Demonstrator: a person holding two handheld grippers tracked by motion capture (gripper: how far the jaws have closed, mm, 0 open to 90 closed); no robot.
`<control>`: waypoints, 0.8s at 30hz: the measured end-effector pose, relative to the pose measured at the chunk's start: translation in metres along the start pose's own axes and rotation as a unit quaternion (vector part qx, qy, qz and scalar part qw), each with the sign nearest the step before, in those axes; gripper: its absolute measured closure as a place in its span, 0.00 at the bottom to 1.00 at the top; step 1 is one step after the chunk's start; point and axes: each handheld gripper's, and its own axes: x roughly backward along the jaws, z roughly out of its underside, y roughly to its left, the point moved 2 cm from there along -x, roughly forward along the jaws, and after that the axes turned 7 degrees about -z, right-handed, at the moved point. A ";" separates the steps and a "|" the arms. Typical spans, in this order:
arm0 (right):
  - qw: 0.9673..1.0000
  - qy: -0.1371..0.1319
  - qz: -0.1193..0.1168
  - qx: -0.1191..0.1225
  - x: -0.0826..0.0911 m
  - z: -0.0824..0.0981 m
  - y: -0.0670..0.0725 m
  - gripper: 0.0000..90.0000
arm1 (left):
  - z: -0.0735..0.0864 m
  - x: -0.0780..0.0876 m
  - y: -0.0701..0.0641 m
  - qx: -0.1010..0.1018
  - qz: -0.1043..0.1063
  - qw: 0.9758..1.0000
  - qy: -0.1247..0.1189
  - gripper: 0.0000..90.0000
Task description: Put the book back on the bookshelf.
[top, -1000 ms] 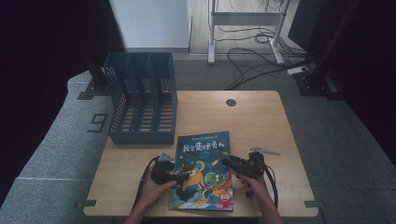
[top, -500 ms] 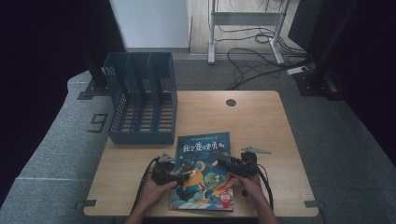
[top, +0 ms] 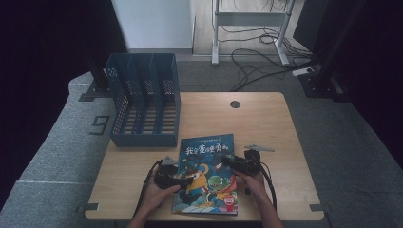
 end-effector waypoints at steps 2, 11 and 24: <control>1.000 -0.002 -0.005 0.000 0.001 -0.002 0.001 0.62 | 0.001 0.001 -0.001 -0.002 0.000 1.000 0.000 0.16; 1.000 0.001 -0.014 0.001 0.004 -0.006 0.002 0.65 | 0.005 0.005 -0.004 -0.006 0.005 1.000 -0.001 0.16; 1.000 -0.002 -0.031 -0.002 0.005 -0.009 -0.001 0.69 | 0.006 0.007 -0.005 -0.008 0.007 1.000 0.003 0.15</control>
